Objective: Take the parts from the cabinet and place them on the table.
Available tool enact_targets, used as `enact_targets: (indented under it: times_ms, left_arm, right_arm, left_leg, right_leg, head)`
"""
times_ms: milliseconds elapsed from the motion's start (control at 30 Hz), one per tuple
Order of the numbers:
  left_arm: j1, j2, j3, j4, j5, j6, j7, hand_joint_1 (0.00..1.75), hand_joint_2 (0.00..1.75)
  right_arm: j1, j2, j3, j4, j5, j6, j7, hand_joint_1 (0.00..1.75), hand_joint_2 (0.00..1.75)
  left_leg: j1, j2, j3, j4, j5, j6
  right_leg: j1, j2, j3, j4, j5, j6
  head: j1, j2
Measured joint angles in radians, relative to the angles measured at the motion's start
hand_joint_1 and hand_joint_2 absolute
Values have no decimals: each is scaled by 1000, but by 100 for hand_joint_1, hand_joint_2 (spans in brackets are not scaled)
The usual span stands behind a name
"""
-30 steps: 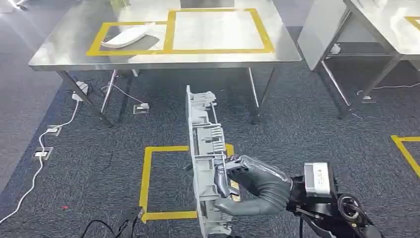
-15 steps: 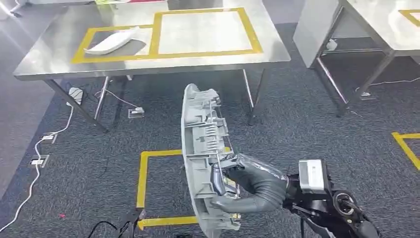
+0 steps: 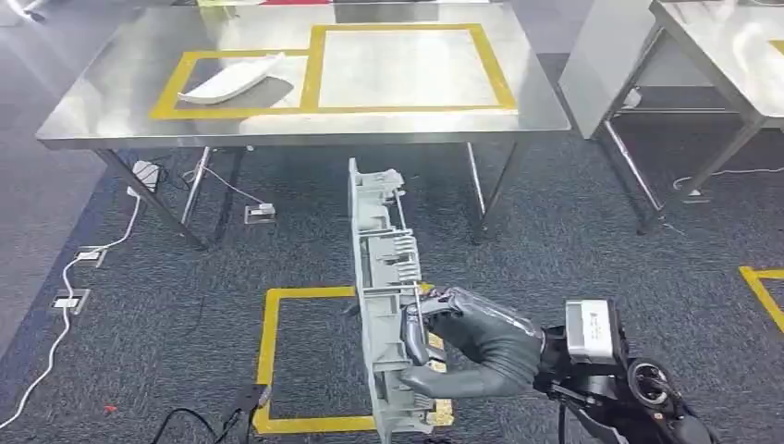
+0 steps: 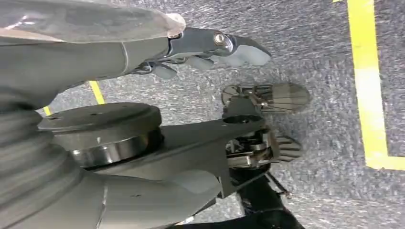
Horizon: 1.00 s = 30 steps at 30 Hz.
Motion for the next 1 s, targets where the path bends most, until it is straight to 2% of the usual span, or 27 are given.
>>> enact_targets:
  times_ms: [33,67,100,133,167,233,267,300,333,400,433,467,500,533,567,600,633,733,767,800,833,900,933,967,1000]
  left_arm:
    - [0,-1,0,0,0,0,0,0,175]
    - [0,-2,0,0,0,0,0,0,175]
    - [3,-2,0,0,2,0,-1,0,175]
    - [-2,-2,0,0,2,0,-1,0,175]
    - [-2,-2,0,0,2,0,-2,0,175]
    - [-1,-3,0,0,3,0,-2,0,175]
    - [-1,-2,0,0,3,0,-2,0,175]
    - [-2,-2,0,0,3,0,-2,0,175]
    - [-5,-2,0,0,3,0,-3,0,175]
    - [-3,-2,0,0,3,0,-3,0,175]
    - [0,-2,0,0,3,0,-3,0,175]
    - [2,-2,0,0,3,0,-3,0,175]
    - [3,-2,0,0,3,0,-3,0,175]
    - [3,-2,0,0,3,1,-3,0,175]
    - [1,-1,0,0,3,2,-3,0,175]
    - [2,0,0,0,3,3,-3,0,175]
    - [-1,1,0,0,3,3,-3,0,175]
    - [-1,1,0,0,3,3,-3,0,175]
    - [-1,0,0,0,3,3,-3,0,175]
    - [-1,0,0,0,3,3,-3,0,175]
    - [-1,0,0,0,3,3,-3,0,175]
    - [-1,-1,0,0,3,3,-3,0,175]
    - [0,-1,0,0,3,3,-3,0,175]
    - [1,-1,0,0,3,3,-3,0,175]
    - [2,-1,0,0,3,3,-3,0,175]
  right_arm:
    - [0,0,0,1,0,1,0,175,175]
    - [-1,0,0,1,0,3,-1,175,175]
    - [-1,0,0,3,0,3,-1,175,175]
    - [-4,0,0,4,0,5,-2,175,175]
    - [-5,0,1,5,0,6,-2,175,175]
    - [-4,0,0,5,0,6,-2,175,175]
    - [-5,0,0,5,0,6,-2,175,175]
    - [-5,0,0,5,-1,6,-2,175,175]
    - [-7,0,0,5,-2,6,-2,175,175]
    - [-8,0,0,6,-2,6,-2,175,175]
    - [-8,0,0,9,-2,6,-2,175,175]
    - [-8,0,1,10,-2,7,-2,175,175]
    - [-8,0,1,11,-2,9,-2,175,175]
    - [-8,0,1,13,-2,10,-2,175,175]
    - [-9,0,1,13,-2,11,-2,175,175]
    - [-9,0,1,13,-2,13,-3,175,175]
    - [-11,0,1,13,-3,14,-3,175,175]
    - [-11,0,2,14,-3,15,-3,175,175]
    - [-11,0,1,14,-3,15,-3,175,175]
    - [-11,0,1,14,-3,15,-3,175,175]
    - [-13,0,1,14,-3,16,-4,175,175]
    - [-12,0,2,15,-3,16,-4,175,175]
    - [-12,0,2,16,-3,16,-4,175,175]
    - [-12,0,2,18,-3,16,-3,175,175]
    - [-11,0,2,19,-3,16,-3,175,175]
  left_leg:
    - [0,-2,14,1,-9,-4]
    - [1,-3,26,1,-17,-7]
    - [-2,-3,26,0,-24,-12]
    - [-6,-5,21,9,-26,-17]
    - [-3,-4,15,6,-25,-21]
    - [-4,-2,20,0,-28,-31]
    - [-3,-2,23,4,-38,-37]
    - [-2,1,17,29,-48,-41]
    - [-2,3,-31,116,-86,-45]
    - [0,3,-139,297,-148,-51]
    - [1,3,-176,347,-152,-52]
    - [1,3,-189,346,-130,-51]
    - [1,3,-176,295,-83,-49]
    - [1,3,-146,212,-27,-45]
    - [0,3,-100,102,36,-39]
    - [-1,4,-73,29,63,-32]
    - [-8,3,-61,7,47,-30]
    - [-9,2,-63,11,40,-17]
    - [-1,3,-54,2,41,-11]
    - [-1,2,-47,0,39,-7]
    - [-1,2,-42,0,35,0]
    - [-1,3,-34,0,27,5]
    - [-2,3,-28,0,21,5]
    - [-1,2,-19,0,15,4]
    - [-1,1,-9,0,8,3]
  right_leg:
    - [0,0,38,-101,70,-3]
    - [0,-1,73,-197,128,-6]
    - [2,0,92,-231,126,-9]
    - [7,1,96,-256,121,-12]
    - [7,2,92,-254,115,-19]
    - [8,6,92,-258,110,-28]
    - [-1,6,107,-269,111,-34]
    - [0,5,113,-273,109,-37]
    - [-1,1,117,-274,105,-43]
    - [0,-1,120,-274,99,-49]
    - [1,0,123,-273,95,-50]
    - [1,2,128,-273,91,-50]
    - [1,4,136,-273,86,-49]
    - [1,6,144,-273,80,-47]
    - [1,7,156,-273,73,-44]
    - [1,6,158,-274,67,-39]
    - [9,9,159,-270,60,-32]
    - [5,8,163,-278,55,-19]
    - [8,7,165,-275,48,-11]
    - [5,4,159,-248,36,-6]
    - [4,2,128,-184,5,-2]
    - [2,2,33,-9,-66,4]
    - [1,1,-12,64,-81,7]
    - [0,1,-30,78,-64,8]
    - [0,1,-21,37,-22,6]
  head:
    - [3,0]
    - [7,0]
    - [8,0]
    - [8,0]
    - [12,0]
    - [8,0]
    - [8,0]
    - [5,0]
    - [-6,0]
    - [-11,0]
    - [-13,0]
    - [-16,0]
    - [-20,0]
    - [-24,0]
    - [-30,0]
    - [-32,0]
    - [-35,0]
    - [-26,0]
    - [-26,0]
    - [-23,0]
    - [-16,0]
    - [-10,0]
    - [-7,0]
    - [-4,0]
    - [-2,0]
